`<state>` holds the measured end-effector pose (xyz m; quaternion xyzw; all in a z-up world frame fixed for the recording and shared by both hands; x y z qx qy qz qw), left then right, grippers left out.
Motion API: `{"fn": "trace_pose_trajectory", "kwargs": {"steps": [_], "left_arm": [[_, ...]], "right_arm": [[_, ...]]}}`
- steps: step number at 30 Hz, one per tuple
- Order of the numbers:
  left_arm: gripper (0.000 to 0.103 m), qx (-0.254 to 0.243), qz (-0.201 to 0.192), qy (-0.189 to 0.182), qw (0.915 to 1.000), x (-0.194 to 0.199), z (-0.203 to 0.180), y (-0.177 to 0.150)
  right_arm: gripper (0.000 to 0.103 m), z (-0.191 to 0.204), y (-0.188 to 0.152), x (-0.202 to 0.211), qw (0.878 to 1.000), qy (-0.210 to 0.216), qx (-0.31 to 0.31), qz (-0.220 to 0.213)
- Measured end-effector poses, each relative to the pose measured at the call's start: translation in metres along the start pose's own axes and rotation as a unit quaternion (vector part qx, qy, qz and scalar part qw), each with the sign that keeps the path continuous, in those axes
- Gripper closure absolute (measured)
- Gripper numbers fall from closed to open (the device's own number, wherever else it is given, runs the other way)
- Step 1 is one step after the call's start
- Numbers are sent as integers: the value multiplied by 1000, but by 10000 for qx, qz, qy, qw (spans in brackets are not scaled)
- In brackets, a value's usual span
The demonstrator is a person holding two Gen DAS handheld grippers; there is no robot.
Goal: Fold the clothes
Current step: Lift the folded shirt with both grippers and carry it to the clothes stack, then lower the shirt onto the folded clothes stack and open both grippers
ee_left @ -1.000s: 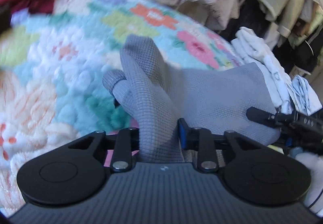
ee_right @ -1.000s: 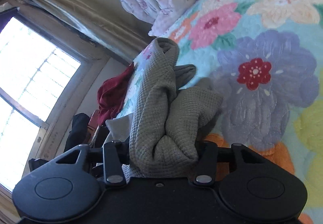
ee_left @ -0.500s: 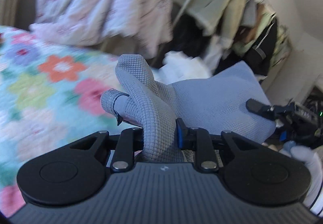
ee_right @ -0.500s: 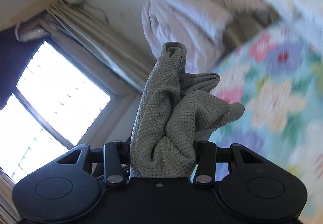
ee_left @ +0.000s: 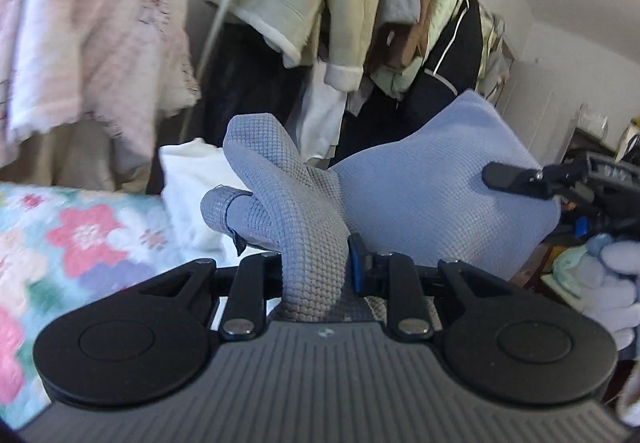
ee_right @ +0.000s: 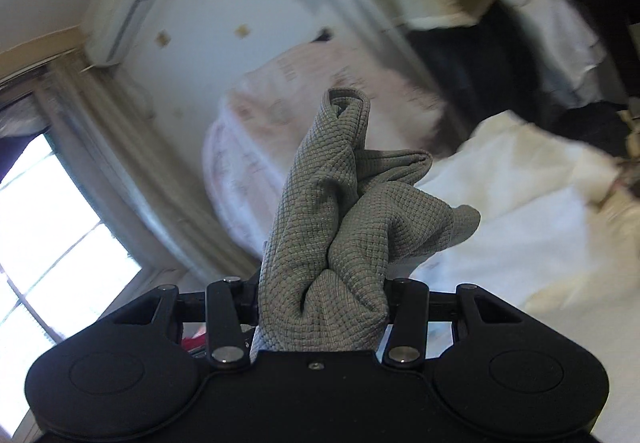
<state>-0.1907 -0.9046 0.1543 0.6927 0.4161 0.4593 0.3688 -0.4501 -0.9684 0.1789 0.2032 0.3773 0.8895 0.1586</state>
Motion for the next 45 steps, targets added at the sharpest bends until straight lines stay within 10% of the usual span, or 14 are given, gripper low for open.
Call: {"fn": "trace_pose_trajectory", "kwargs": {"steps": [9, 16, 26, 29, 34, 45], "left_arm": [[81, -974, 631, 856, 9895, -120, -28, -19], [78, -280, 1281, 923, 9871, -137, 11, -59], [78, -179, 375, 286, 9987, -93, 13, -12], [78, -505, 733, 310, 9955, -115, 6, -11], [81, -109, 1714, 731, 9824, -162, 31, -45], [78, -458, 1648, 510, 9839, -137, 21, -38]], "right_arm": [[51, -112, 40, -62, 9949, -787, 319, 551], [48, -179, 20, -104, 9636, -1918, -155, 1855], [44, -90, 37, -73, 9281, -2796, 1894, 1567], [92, -77, 32, -87, 9247, -2523, 2252, 1747], [91, -113, 18, -128, 8933, -3038, 2170, 2503], [79, -120, 24, -112, 9141, -3085, 1393, 2232]]}}
Point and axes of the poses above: each gripper's, at about its wrist camera, not at the fingertips, and x roughly against the way its jaws point, z to its left, y to its top, the point moved 2 cm from there along -x, roughly the way its jaws point, and after that the axes turned 2 degrees about y, right-handed, at the moved point
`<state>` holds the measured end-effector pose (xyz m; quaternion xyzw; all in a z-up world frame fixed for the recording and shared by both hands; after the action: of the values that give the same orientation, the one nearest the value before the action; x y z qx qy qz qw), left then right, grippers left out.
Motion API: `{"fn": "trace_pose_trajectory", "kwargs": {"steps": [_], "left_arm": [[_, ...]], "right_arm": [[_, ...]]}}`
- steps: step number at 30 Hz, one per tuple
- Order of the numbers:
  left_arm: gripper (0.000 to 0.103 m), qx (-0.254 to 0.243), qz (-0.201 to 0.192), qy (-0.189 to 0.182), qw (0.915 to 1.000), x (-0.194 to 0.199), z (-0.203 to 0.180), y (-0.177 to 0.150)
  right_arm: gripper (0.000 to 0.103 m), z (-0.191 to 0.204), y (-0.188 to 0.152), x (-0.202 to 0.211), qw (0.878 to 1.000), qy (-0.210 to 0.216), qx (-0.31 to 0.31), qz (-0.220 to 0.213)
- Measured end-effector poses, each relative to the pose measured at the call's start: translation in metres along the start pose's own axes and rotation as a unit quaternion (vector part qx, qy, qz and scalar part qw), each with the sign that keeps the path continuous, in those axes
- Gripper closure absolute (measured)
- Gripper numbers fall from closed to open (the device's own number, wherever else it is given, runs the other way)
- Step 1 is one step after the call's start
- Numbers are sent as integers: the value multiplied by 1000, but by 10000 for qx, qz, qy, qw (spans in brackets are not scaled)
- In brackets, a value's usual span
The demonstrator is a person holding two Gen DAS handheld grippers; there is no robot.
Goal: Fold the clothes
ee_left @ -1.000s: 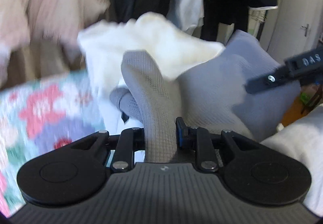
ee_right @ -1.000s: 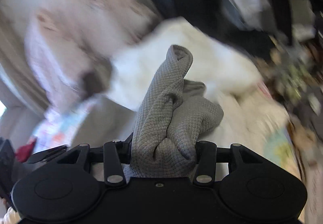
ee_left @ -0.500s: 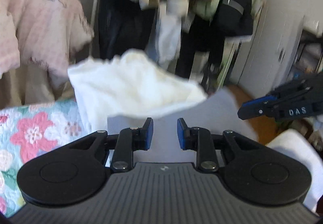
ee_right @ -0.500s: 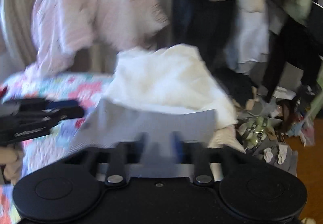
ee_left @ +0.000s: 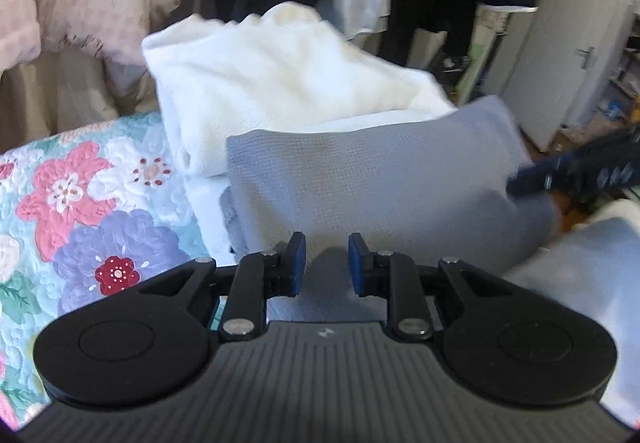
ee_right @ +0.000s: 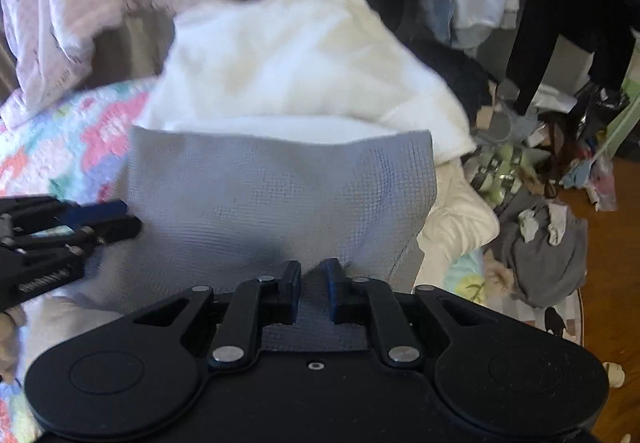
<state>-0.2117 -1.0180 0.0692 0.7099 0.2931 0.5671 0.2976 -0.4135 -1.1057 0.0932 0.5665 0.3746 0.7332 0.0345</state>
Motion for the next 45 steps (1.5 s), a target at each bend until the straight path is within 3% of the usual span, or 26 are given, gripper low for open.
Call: {"fn": "trace_pose_trajectory", "kwargs": {"steps": [2, 4, 6, 9, 11, 15, 18, 19, 22, 24, 30, 34, 40, 45], "left_arm": [[72, -330, -268, 69, 9991, 31, -11, -1], [55, -572, -561, 158, 9967, 64, -23, -7], [46, -713, -836, 176, 9938, 97, -34, -15], [24, -745, -1172, 12, 9903, 136, -48, -28], [18, -687, -1297, -104, 9891, 153, -53, -37], [17, -647, -1334, -44, 9889, 173, -61, -60], [6, -628, -1334, 98, 9890, 181, -69, -76], [0, -556, -1438, 208, 9878, 185, -73, -81], [0, -320, -1884, 579, 9799, 200, -82, -99], [0, -382, -1938, 682, 9779, 200, -89, -103], [0, -888, -1437, 941, 9811, 185, -108, -103], [0, -666, -1314, 859, 9854, 180, -107, -101], [0, -768, -1239, 1060, 9836, 176, -115, -99], [0, -718, -1116, 913, 9869, 171, -121, -96]], "right_arm": [[51, 20, -14, 41, 9978, 101, -35, -652], [42, 33, -33, 79, 9929, 212, -60, -1167], [40, 46, -56, 106, 9883, 262, -114, -1499], [27, 61, -92, 129, 9842, 251, -218, -1740], [14, 71, -112, 140, 9840, 176, -231, -1760], [12, 89, -149, 157, 9820, -102, -20, -1887], [12, 93, -170, 162, 9810, -155, -197, -1922], [12, 93, -176, 164, 9812, -133, -264, -1908], [12, 94, -190, 165, 9817, -151, -396, -1857], [12, 94, -197, 165, 9822, -200, -426, -1820], [12, 95, -209, 167, 9822, -261, -536, -1779], [12, 96, -209, 166, 9825, -289, -493, -1775], [12, 99, -204, 166, 9820, -303, -381, -1823], [12, 100, -203, 167, 9813, -301, -371, -1865]]}}
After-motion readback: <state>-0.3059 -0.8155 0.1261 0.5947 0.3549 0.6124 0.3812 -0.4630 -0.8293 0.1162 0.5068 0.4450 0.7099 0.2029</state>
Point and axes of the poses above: each gripper's, at about its wrist camera, not at the fingertips, and x roughly against the way its jaws point, z to its left, y to its top, the point moved 2 cm from there along -x, roughly the way its jaws point, and after that the axes turned 2 degrees about y, right-handed, at the moved point
